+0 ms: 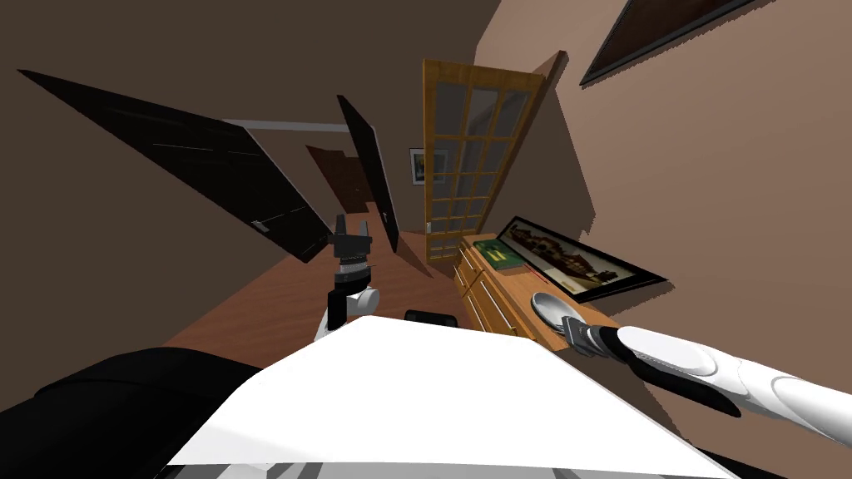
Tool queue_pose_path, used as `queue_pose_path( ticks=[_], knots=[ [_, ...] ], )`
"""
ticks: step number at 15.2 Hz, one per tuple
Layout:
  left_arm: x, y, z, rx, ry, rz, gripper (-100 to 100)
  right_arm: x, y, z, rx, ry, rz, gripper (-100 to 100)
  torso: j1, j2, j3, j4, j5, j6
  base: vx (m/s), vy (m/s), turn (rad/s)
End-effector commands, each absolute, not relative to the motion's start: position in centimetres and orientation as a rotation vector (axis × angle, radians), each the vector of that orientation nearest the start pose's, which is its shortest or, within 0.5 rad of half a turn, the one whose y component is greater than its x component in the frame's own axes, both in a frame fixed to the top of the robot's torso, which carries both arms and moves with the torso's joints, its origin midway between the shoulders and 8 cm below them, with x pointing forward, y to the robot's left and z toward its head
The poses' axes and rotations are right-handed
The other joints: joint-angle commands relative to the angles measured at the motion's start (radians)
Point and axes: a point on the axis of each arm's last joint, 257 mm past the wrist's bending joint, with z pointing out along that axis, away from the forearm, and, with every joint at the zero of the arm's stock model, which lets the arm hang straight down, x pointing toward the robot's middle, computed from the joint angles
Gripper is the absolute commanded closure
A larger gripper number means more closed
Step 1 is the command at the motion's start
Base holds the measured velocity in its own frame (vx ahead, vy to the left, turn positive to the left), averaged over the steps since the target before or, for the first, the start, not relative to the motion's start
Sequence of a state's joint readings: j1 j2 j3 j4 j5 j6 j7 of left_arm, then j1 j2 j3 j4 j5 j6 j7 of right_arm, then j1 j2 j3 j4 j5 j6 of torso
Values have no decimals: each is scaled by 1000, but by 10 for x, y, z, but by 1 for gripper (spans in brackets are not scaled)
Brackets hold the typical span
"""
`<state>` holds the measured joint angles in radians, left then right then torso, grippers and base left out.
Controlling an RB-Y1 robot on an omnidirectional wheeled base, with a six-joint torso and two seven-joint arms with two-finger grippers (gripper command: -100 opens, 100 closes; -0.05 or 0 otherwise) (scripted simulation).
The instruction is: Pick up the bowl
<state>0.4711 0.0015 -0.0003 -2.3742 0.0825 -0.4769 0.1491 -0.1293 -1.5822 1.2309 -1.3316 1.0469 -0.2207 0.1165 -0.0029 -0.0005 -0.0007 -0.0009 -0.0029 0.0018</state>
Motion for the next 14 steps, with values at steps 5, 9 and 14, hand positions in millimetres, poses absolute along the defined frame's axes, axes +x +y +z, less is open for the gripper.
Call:
queue_pose_path(
  ticks=[5,9,14],
  knots=[
    [327,281,70,-674,456,-1531,0,235,-584,-413,-1696,2400,-310,100,-1,1,-1,-3,-8,0,27,-11,-215],
    [327,281,70,-674,456,-1531,0,259,-561,-415,-1755,2339,-274,100,-2,0,-2,-5,-11,-1,14,-8,-218],
    [327,281,70,-674,456,-1531,0,300,-516,-418,-1828,2253,-204,100,-3,-2,-4,-6,-12,-3,20,-8,-217]
  ],
)
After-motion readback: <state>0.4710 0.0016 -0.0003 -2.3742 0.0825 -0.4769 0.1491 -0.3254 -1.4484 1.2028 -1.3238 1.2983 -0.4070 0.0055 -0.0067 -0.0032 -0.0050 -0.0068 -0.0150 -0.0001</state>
